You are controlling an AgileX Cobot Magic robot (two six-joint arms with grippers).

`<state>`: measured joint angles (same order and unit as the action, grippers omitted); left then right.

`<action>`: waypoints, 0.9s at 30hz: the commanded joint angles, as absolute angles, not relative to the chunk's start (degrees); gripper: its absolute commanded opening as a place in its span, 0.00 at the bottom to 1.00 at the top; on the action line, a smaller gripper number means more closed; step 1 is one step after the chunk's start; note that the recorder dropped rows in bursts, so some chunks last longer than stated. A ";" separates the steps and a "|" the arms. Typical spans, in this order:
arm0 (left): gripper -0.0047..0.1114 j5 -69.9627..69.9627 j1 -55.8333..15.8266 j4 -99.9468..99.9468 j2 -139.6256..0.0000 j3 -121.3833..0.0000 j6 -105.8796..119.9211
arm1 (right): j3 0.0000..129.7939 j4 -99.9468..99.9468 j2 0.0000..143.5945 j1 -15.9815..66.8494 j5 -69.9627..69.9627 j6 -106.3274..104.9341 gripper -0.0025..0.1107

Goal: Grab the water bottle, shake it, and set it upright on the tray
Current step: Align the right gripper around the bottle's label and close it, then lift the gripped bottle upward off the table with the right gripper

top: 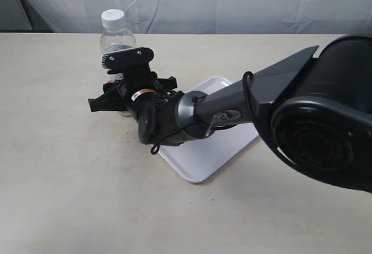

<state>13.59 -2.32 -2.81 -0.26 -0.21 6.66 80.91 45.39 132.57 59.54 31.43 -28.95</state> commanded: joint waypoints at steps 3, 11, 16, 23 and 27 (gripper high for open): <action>0.04 13.68 -2.34 -2.69 0.00 0.00 6.56 | 81.99 44.12 132.31 59.42 32.09 -28.64 0.02; 0.04 13.68 -2.34 -2.69 0.00 0.00 6.56 | 81.99 43.98 130.53 59.42 30.36 -28.75 0.02; 0.04 13.68 -2.34 -2.69 0.00 0.00 6.56 | 81.99 43.24 129.90 59.42 30.51 -28.86 0.02; 0.04 13.68 -2.34 -2.69 0.00 0.00 6.56 | 81.99 41.52 128.76 59.42 27.78 -32.73 0.02; 0.04 13.68 -2.34 -2.69 0.00 0.00 6.56 | 81.99 52.23 125.67 59.42 27.16 -40.16 0.02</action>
